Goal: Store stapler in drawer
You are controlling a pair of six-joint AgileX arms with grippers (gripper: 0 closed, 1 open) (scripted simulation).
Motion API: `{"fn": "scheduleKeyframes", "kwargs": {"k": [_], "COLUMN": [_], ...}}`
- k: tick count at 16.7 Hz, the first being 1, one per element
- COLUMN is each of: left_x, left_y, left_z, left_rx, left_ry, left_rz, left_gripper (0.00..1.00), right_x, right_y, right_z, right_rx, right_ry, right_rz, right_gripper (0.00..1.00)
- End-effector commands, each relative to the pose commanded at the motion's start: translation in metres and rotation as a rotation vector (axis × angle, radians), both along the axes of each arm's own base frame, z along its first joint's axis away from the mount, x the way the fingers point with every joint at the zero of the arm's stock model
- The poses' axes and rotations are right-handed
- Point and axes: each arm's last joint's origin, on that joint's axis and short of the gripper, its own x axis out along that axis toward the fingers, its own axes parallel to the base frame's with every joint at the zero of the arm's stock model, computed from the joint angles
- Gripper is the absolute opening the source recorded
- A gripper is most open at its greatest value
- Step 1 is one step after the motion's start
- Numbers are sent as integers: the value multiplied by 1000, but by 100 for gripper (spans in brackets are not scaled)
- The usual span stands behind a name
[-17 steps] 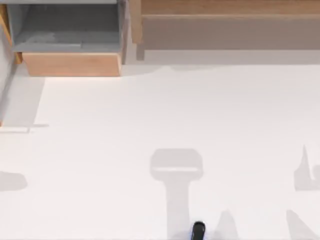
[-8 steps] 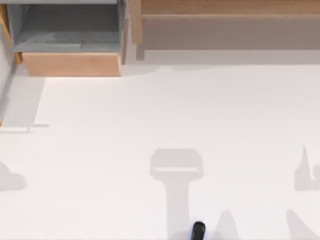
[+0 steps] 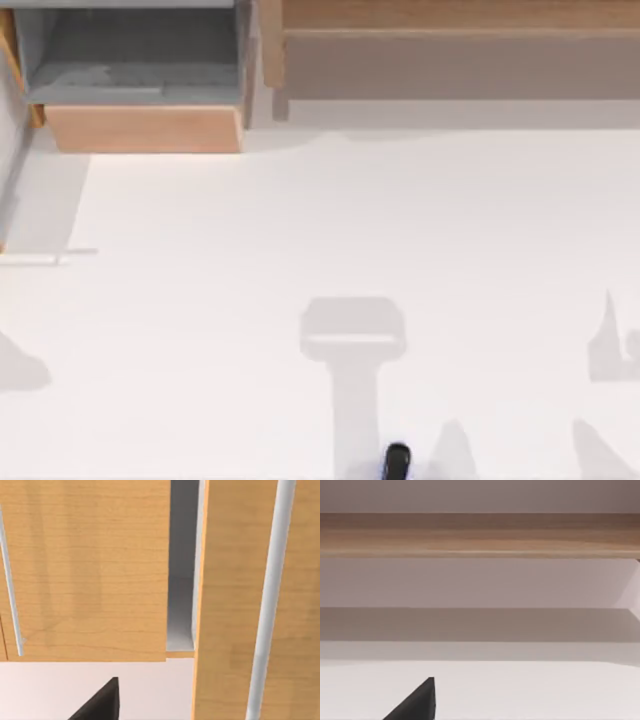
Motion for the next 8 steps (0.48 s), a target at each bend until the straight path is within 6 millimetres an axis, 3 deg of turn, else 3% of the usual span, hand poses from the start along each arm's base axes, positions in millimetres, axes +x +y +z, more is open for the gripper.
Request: {"fn": "scheduleKeyframes", "kwargs": {"k": [3,8], "left_x": [-11,-9], "left_y": [0,-4], "left_z": [0,0], "left_rx": [-1,-9], "left_ry": [1,4], "left_rz": [-2,-21], "left_gripper": [100,100], "right_x": [0,0], "right_y": [0,0], "right_z": [0,0], "right_rx": [0,0], "right_ry": [0,0], "right_rz": [0,0], "right_gripper": [100,100]}}
